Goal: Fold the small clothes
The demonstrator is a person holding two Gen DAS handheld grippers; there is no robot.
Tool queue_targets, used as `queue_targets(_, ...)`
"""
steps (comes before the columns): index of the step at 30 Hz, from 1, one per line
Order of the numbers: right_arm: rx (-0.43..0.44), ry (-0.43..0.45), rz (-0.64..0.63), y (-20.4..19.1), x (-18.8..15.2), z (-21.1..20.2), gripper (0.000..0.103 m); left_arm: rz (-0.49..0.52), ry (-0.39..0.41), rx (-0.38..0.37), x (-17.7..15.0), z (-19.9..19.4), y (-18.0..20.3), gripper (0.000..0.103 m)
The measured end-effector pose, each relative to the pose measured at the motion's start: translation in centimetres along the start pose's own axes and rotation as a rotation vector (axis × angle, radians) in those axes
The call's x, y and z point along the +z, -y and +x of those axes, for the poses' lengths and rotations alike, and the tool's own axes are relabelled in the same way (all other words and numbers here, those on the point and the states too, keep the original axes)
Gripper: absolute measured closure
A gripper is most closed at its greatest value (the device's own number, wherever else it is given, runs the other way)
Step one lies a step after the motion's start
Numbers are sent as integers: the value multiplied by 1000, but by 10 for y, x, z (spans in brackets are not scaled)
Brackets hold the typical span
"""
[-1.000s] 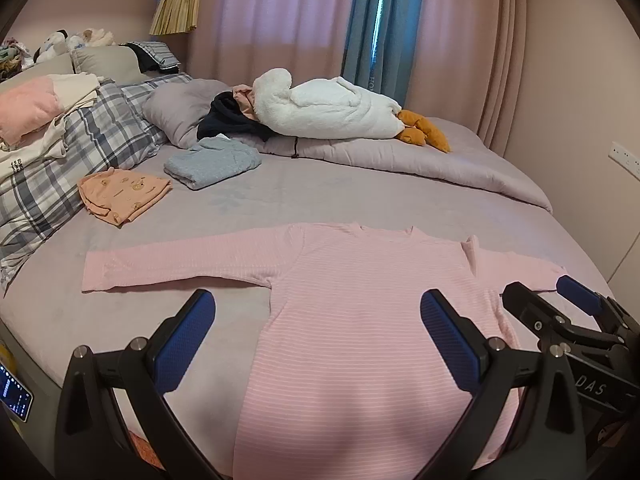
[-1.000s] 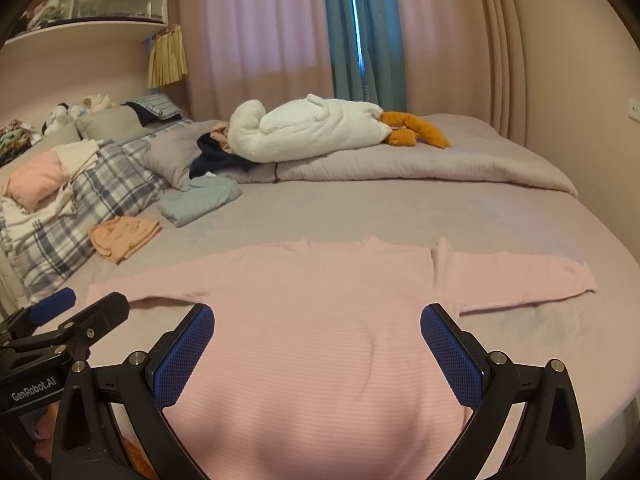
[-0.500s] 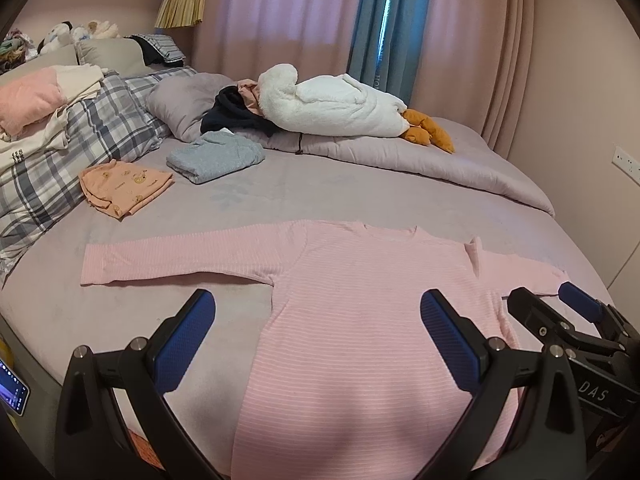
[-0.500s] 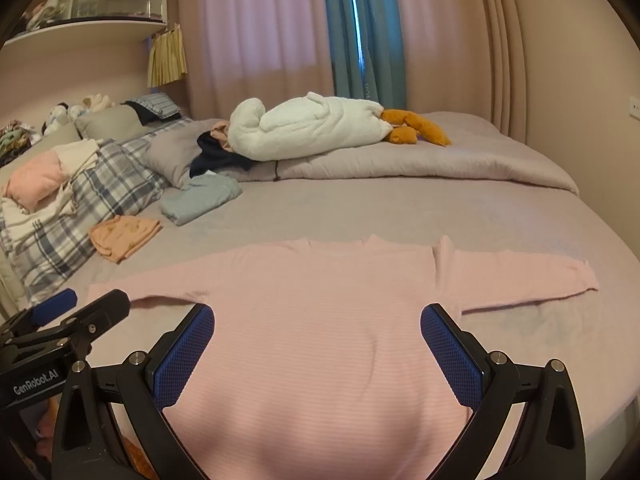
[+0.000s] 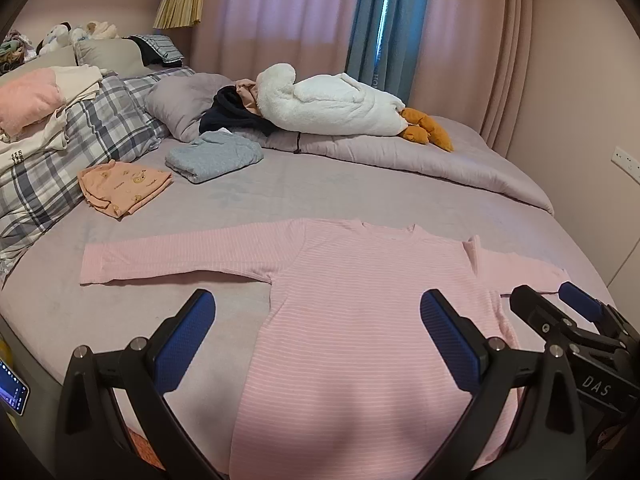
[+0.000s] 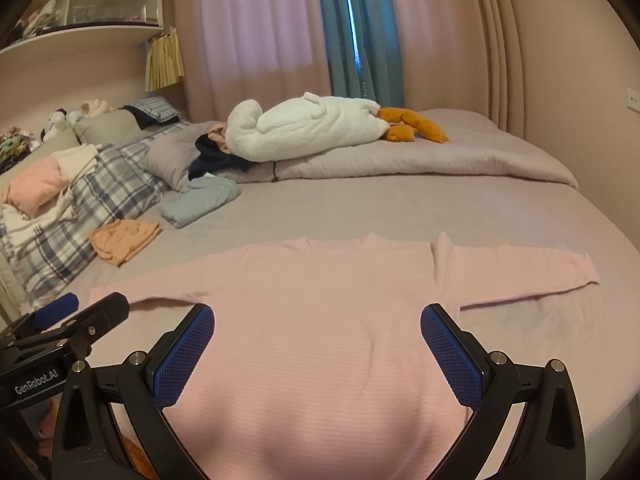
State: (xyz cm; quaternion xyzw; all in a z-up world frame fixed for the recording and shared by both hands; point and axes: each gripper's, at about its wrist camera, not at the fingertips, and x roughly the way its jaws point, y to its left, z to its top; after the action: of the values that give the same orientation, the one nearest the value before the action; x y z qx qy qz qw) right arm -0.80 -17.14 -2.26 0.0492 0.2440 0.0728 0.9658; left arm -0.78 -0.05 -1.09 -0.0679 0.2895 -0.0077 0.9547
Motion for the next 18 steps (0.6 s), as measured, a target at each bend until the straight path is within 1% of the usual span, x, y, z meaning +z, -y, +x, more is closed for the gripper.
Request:
queue_targets(3,-1,3,2,1,-1,-1,1,9,11,12,0,-2,1,0)
queue_targets(8,5,7,3,-1,-2,-3,1,1,11,0,1,-3,-2,0)
queue_targets(18,14,7,-8,-3,0,-3,1,-8,17,8,2,-5,-7,0)
